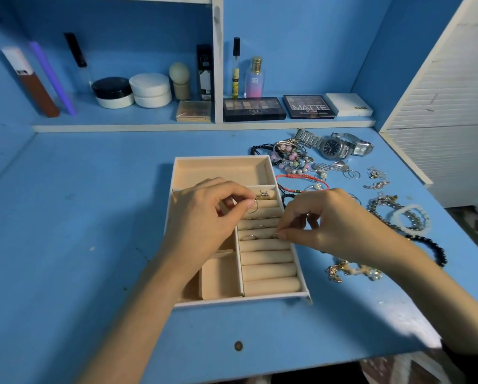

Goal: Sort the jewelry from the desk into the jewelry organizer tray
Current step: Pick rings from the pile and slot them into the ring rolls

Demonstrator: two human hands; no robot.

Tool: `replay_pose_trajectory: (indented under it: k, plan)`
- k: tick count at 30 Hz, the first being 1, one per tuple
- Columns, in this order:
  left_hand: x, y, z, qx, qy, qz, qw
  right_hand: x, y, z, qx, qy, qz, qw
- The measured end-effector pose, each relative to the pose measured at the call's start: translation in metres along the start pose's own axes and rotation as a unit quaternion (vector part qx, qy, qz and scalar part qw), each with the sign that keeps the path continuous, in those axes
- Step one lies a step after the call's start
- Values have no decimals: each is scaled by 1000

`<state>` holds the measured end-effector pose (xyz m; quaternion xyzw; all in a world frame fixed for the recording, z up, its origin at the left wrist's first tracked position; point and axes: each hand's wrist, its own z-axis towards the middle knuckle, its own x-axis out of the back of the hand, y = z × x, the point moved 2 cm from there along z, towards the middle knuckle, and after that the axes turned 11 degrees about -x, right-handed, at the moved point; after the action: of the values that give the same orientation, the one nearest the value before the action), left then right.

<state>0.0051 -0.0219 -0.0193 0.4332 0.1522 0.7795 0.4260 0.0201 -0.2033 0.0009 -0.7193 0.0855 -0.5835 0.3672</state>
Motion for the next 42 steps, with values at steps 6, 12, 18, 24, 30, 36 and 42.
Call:
replay_pose_trajectory:
  k: [6, 12, 18, 24, 30, 36, 42]
  plan:
    - [0, 0, 0, 0, -6, 3, 1000, -3, 0, 1, 15, 5, -41, 999]
    - [2, 4, 1, -2, -16, 10, 1000, -1, -2, 2, -5, -11, -51, 999]
    - [5, 9, -2, 10, -68, 18, 997, -2, 10, 9, -48, 115, 170, 977]
    - [9, 17, -13, 0, -91, 23, 996, -17, 19, 20, -46, 216, 213, 952]
    - [13, 20, -18, -12, -104, 30, 994, -20, 21, 19, -34, 230, 213, 949]
    - [11, 20, -20, -21, -140, 43, 989, -20, 23, 18, -34, 236, 219, 946]
    - [14, 20, -18, -61, -181, 74, 979, -22, 24, 19, -33, 227, 224, 947]
